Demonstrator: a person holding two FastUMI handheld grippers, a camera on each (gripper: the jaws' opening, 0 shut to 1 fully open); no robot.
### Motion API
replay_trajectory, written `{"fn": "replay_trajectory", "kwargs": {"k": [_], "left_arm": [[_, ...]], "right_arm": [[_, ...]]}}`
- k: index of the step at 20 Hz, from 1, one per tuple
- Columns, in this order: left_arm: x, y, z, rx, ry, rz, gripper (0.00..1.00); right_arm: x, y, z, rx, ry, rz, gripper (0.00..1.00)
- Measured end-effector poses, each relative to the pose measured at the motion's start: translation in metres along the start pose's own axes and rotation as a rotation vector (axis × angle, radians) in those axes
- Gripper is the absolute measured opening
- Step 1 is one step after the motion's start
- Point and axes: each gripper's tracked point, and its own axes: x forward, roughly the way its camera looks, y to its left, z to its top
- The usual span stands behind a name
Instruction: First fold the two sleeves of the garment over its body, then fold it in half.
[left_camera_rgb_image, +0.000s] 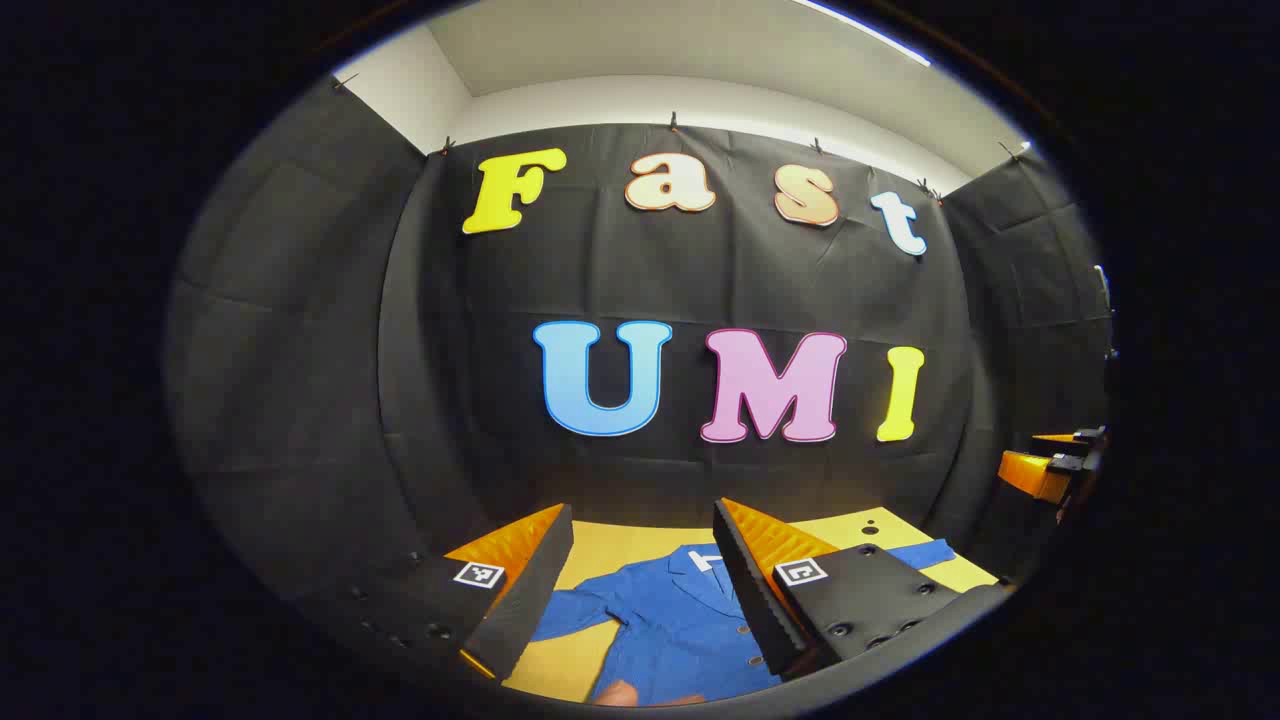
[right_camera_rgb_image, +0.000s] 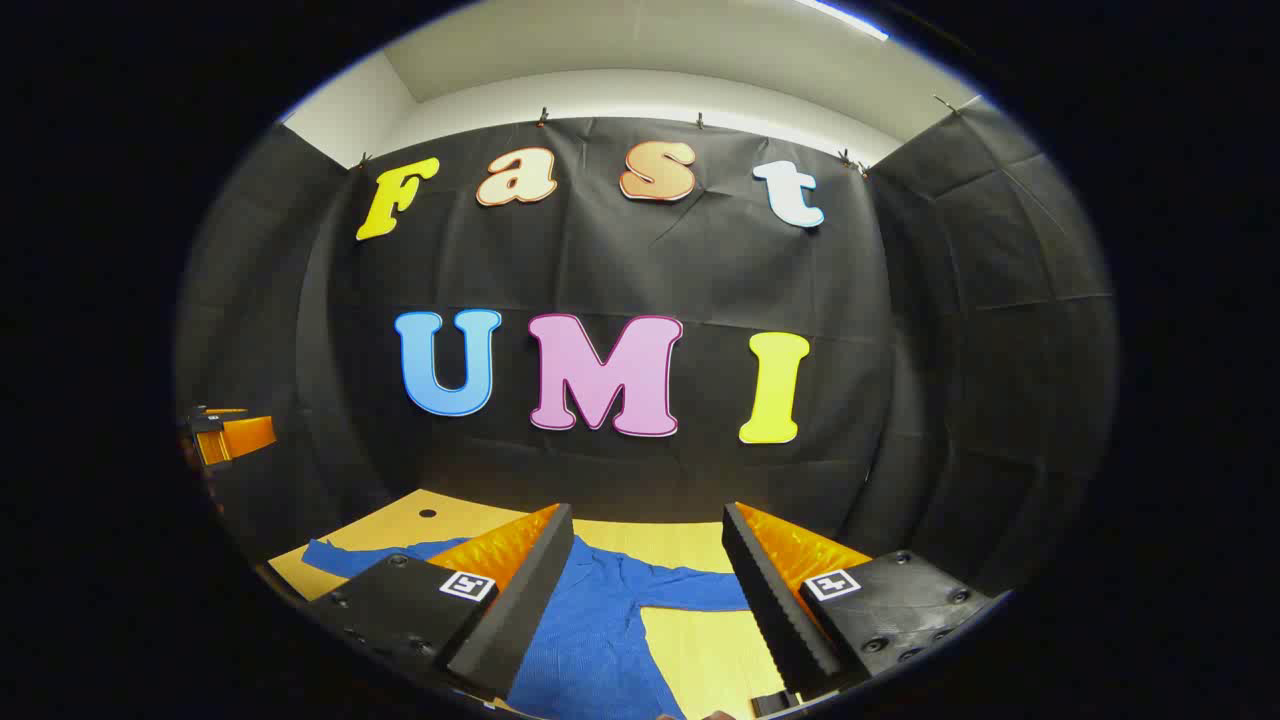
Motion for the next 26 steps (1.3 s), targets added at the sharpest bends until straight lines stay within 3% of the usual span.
{"fn": "replay_trajectory", "kwargs": {"k": [7, 8, 13, 14, 19, 26], "left_arm": [[0.005, 0.005, 0.002, -0.008, 0.0, -0.001, 0.81], [0.005, 0.005, 0.0, -0.007, 0.003, -0.002, 0.81], [0.006, 0.005, -0.001, -0.006, 0.007, -0.006, 0.8], [0.006, 0.006, -0.002, -0.007, 0.008, -0.004, 0.8], [0.007, 0.013, -0.004, -0.01, 0.01, 0.013, 0.8], [0.013, 0.014, -0.016, -0.048, 0.035, 0.021, 0.81]], "right_arm": [[0.002, 0.007, 0.009, -0.022, -0.018, 0.0, 0.96], [0.002, 0.007, 0.01, -0.019, -0.019, 0.001, 1.0], [0.001, 0.012, 0.011, -0.03, -0.02, 0.009, 0.89], [0.002, 0.013, 0.01, -0.028, -0.02, 0.011, 0.96], [0.012, 0.01, 0.006, -0.017, -0.007, 0.013, 0.96], [0.048, -0.039, -0.028, -0.042, 0.1, -0.027, 0.96]]}}
